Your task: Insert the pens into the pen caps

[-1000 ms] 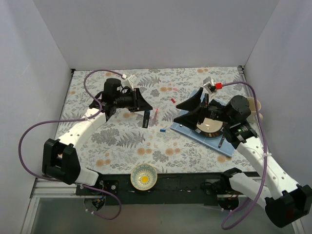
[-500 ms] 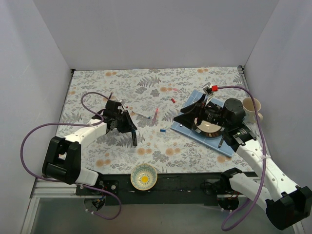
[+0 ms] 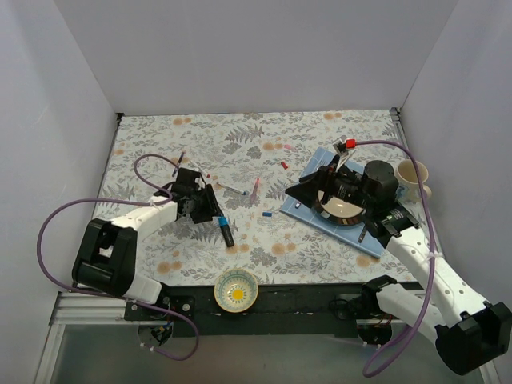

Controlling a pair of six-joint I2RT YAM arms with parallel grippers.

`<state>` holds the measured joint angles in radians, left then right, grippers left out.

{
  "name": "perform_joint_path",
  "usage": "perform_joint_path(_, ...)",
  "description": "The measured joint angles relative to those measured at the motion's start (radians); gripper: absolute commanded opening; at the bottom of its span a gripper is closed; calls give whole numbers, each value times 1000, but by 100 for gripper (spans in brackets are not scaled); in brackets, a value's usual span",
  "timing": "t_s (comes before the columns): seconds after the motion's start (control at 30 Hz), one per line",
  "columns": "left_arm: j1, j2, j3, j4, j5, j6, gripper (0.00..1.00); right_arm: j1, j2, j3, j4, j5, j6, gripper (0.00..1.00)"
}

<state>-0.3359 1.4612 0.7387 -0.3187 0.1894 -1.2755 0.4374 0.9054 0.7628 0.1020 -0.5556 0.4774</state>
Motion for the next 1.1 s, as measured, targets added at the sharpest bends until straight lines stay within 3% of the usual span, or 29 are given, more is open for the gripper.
perform_joint_path(0.13, 0, -35, 67, -40, -26, 43, 48, 0, 20, 0, -36, 50, 9, 85)
perform_joint_path(0.27, -4, -15, 243, -66, -37, 116, 47, 0, 49, 0, -97, 110, 18, 84)
perform_joint_path(0.43, -80, 145, 485, -66, -80, 180, 44, 0, 50, 0, -140, 152, 20, 83)
perform_joint_path(0.6, -192, 364, 622, -102, -123, 218, 41, 0, 29, 0, -152, 167, 20, 83)
perform_joint_path(0.83, -271, 578, 708, -159, -158, 246, 38, 0, 20, 0, -153, 169, 18, 82)
perform_joint_path(1.1, -280, 598, 736, -169, -224, 259, 29, 1, 5, 0, -153, 172, 11, 82)
